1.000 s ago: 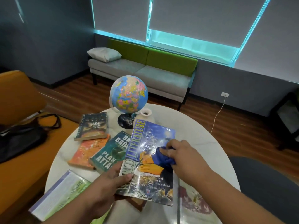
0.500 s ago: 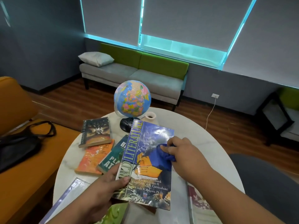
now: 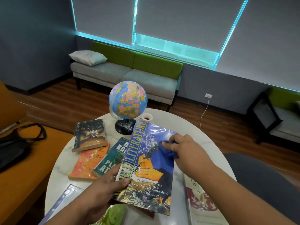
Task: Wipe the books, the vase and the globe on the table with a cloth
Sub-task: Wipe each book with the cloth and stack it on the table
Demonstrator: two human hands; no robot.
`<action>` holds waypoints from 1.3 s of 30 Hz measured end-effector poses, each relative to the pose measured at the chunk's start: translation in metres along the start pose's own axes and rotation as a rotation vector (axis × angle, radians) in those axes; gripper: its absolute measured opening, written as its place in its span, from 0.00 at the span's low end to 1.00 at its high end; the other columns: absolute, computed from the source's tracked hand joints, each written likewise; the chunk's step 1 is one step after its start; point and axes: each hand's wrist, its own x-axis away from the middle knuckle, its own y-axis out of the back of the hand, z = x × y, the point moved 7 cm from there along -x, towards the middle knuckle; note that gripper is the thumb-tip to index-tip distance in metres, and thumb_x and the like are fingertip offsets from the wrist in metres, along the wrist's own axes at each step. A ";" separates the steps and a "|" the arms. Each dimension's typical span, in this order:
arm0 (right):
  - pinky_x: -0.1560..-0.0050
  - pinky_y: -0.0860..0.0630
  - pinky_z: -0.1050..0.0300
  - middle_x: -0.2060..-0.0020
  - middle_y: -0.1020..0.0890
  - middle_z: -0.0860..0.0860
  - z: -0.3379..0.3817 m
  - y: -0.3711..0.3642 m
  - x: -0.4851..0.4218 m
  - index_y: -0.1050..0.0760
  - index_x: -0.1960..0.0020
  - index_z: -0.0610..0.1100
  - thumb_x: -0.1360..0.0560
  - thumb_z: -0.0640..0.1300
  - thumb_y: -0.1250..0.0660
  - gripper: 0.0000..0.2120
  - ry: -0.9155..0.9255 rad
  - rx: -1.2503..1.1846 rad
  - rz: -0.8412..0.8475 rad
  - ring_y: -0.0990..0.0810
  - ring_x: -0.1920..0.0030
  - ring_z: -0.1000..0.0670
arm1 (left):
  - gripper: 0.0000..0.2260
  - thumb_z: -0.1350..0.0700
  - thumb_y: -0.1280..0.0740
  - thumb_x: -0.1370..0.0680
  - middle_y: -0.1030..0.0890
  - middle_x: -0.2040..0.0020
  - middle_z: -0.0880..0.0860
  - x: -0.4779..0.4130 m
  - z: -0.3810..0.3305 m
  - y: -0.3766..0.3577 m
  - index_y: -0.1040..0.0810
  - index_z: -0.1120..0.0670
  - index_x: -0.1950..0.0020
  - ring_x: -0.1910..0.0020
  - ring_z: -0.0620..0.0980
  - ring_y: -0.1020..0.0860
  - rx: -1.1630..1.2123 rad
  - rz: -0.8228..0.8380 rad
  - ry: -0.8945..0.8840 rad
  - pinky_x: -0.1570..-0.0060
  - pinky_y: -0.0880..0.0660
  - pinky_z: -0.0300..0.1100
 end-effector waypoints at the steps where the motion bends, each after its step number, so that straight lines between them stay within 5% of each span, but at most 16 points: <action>1: 0.51 0.25 0.53 0.40 0.28 0.57 -0.004 0.003 -0.002 0.30 0.31 0.59 0.20 0.46 0.40 0.19 -0.040 0.006 -0.029 0.31 0.47 0.47 | 0.23 0.60 0.28 0.29 0.19 0.40 0.57 -0.001 0.000 -0.001 0.25 0.51 0.35 0.42 0.58 0.20 0.000 0.006 0.005 0.45 0.24 0.53; 6: 0.54 0.25 0.50 0.41 0.27 0.54 0.012 -0.003 -0.005 0.29 0.31 0.56 0.22 0.43 0.39 0.21 0.064 0.010 0.017 0.29 0.46 0.44 | 0.20 0.64 0.29 0.26 0.19 0.40 0.57 -0.005 -0.001 0.001 0.24 0.51 0.35 0.43 0.57 0.19 -0.013 -0.022 0.011 0.42 0.26 0.55; 10: 0.53 0.26 0.54 0.43 0.27 0.55 -0.002 0.009 -0.011 0.28 0.32 0.55 0.19 0.48 0.41 0.16 -0.065 -0.020 -0.103 0.30 0.47 0.46 | 0.21 0.63 0.29 0.27 0.18 0.42 0.56 -0.005 -0.003 0.001 0.25 0.52 0.35 0.43 0.58 0.19 -0.028 -0.043 0.005 0.41 0.27 0.57; 14: 0.51 0.28 0.56 0.38 0.30 0.56 0.012 -0.002 -0.010 0.33 0.28 0.57 0.20 0.44 0.41 0.21 0.037 0.018 0.035 0.32 0.43 0.47 | 0.24 0.59 0.29 0.32 0.18 0.41 0.55 -0.003 -0.007 0.002 0.24 0.52 0.35 0.41 0.58 0.20 -0.053 -0.042 -0.019 0.36 0.30 0.58; 19: 0.53 0.28 0.55 0.41 0.27 0.54 -0.003 0.012 -0.014 0.29 0.31 0.55 0.19 0.48 0.41 0.17 -0.077 -0.001 -0.106 0.30 0.47 0.46 | 0.25 0.59 0.29 0.31 0.19 0.40 0.55 -0.002 -0.007 0.001 0.26 0.52 0.34 0.41 0.57 0.21 -0.081 -0.025 -0.034 0.37 0.29 0.57; 23: 0.48 0.26 0.54 0.38 0.30 0.54 0.009 -0.001 -0.011 0.33 0.28 0.56 0.21 0.44 0.40 0.22 0.018 0.001 0.027 0.30 0.43 0.46 | 0.20 0.64 0.30 0.26 0.18 0.40 0.56 -0.001 -0.007 -0.002 0.25 0.53 0.34 0.42 0.58 0.20 -0.069 -0.004 -0.036 0.43 0.25 0.54; 27: 0.51 0.25 0.53 0.41 0.28 0.53 -0.008 0.013 -0.015 0.29 0.31 0.53 0.19 0.48 0.42 0.17 -0.127 -0.041 -0.122 0.28 0.46 0.44 | 0.22 0.64 0.29 0.27 0.19 0.40 0.57 -0.001 -0.007 -0.004 0.26 0.54 0.34 0.41 0.60 0.21 -0.052 0.001 -0.040 0.42 0.25 0.55; 31: 0.47 0.26 0.54 0.38 0.29 0.53 0.010 0.002 -0.014 0.33 0.28 0.53 0.20 0.47 0.41 0.20 -0.003 -0.011 -0.021 0.29 0.43 0.44 | 0.20 0.64 0.29 0.26 0.19 0.40 0.56 -0.001 -0.008 -0.005 0.25 0.53 0.35 0.41 0.59 0.21 -0.064 0.014 -0.051 0.46 0.23 0.50; 35: 0.50 0.25 0.53 0.42 0.27 0.51 -0.006 0.013 -0.017 0.28 0.32 0.51 0.19 0.48 0.42 0.16 -0.147 -0.092 -0.145 0.26 0.46 0.44 | 0.23 0.61 0.28 0.28 0.20 0.39 0.57 0.000 -0.005 -0.007 0.26 0.53 0.33 0.41 0.58 0.21 -0.062 0.044 -0.043 0.51 0.21 0.47; 39: 0.47 0.26 0.53 0.40 0.29 0.51 0.010 0.005 -0.019 0.30 0.31 0.51 0.19 0.48 0.41 0.17 -0.051 -0.083 -0.070 0.27 0.44 0.44 | 0.22 0.62 0.30 0.26 0.20 0.39 0.57 -0.001 -0.003 -0.008 0.26 0.53 0.33 0.40 0.58 0.21 -0.070 0.060 -0.034 0.50 0.22 0.46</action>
